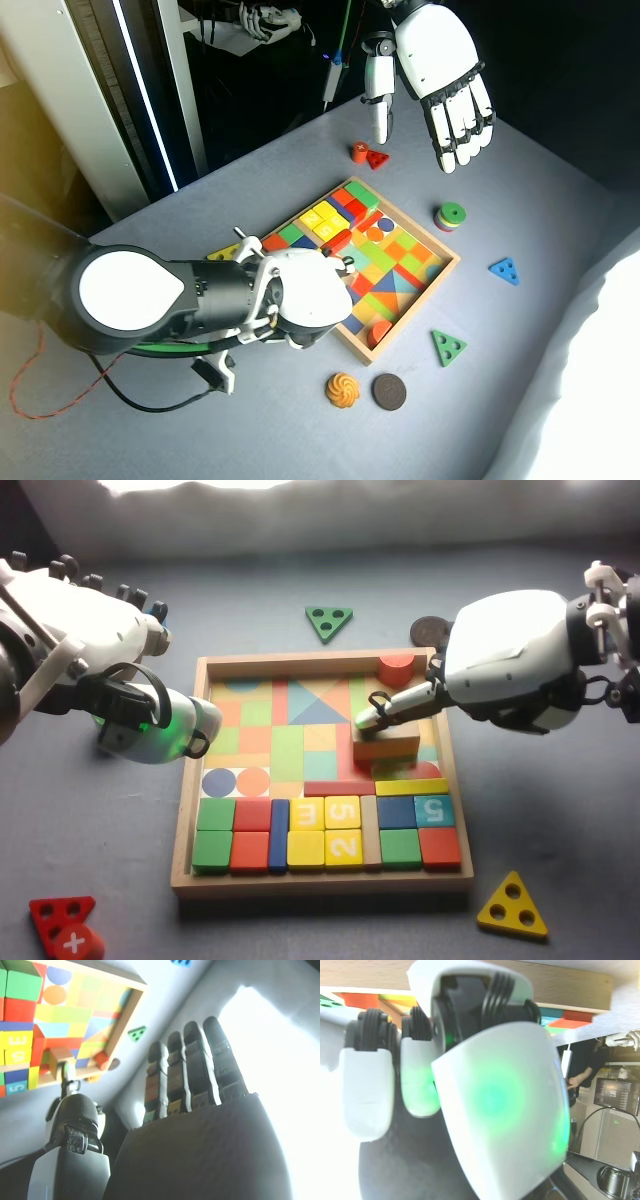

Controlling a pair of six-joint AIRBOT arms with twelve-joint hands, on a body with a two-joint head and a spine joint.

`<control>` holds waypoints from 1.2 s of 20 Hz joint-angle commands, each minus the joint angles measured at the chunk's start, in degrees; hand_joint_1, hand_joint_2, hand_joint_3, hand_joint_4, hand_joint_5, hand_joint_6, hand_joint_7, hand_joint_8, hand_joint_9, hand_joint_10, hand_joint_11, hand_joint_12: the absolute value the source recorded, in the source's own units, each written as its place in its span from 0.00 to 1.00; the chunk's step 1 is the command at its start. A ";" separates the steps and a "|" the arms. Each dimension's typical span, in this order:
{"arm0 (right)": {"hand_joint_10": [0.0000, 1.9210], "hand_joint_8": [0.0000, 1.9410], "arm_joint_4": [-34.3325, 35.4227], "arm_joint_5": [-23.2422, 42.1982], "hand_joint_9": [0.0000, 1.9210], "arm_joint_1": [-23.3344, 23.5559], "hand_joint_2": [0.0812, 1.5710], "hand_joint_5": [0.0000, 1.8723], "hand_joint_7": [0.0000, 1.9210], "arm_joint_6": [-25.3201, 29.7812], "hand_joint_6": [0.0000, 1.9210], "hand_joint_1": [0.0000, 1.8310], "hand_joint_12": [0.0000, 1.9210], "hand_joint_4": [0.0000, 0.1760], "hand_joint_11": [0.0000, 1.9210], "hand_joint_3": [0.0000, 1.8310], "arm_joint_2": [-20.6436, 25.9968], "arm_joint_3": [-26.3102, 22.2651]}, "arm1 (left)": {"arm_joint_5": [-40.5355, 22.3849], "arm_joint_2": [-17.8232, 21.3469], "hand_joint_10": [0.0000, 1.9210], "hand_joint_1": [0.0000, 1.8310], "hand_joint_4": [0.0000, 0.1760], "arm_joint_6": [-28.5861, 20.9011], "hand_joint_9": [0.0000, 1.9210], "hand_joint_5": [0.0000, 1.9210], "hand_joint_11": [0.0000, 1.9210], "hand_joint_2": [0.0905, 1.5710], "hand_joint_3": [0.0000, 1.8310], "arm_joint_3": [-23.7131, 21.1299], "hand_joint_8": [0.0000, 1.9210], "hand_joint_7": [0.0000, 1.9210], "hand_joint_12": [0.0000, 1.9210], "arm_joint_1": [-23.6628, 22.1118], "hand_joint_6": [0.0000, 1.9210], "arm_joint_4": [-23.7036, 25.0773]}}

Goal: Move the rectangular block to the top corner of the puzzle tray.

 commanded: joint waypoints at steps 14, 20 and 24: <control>1.00 1.00 0.89 3.23 0.92 0.93 0.39 0.14 0.85 -2.94 0.00 0.91 1.00 0.00 0.97 0.51 -1.85 7.69 | -0.04 0.82 0.00 0.00 0.00 0.30 0.12 0.13 0.00 0.79 0.00 -0.24 0.00 0.13 0.25 -0.57 0.00 4.79; 1.00 1.00 2.20 3.94 0.92 0.78 0.37 0.14 0.86 -4.57 0.00 0.93 1.00 0.00 0.97 0.54 -3.39 11.15 | -0.04 0.82 0.00 0.00 0.00 0.30 0.13 0.14 0.00 0.79 0.00 -0.24 0.00 0.14 0.27 -0.57 0.00 4.79; 1.00 1.00 2.56 4.68 0.91 0.77 0.38 0.15 0.84 -4.72 0.00 0.90 1.00 0.00 0.96 0.53 -5.70 15.21 | -0.04 0.82 0.00 0.00 0.00 0.30 0.12 0.14 0.00 0.79 0.00 -0.24 0.00 0.13 0.27 -0.57 0.00 4.83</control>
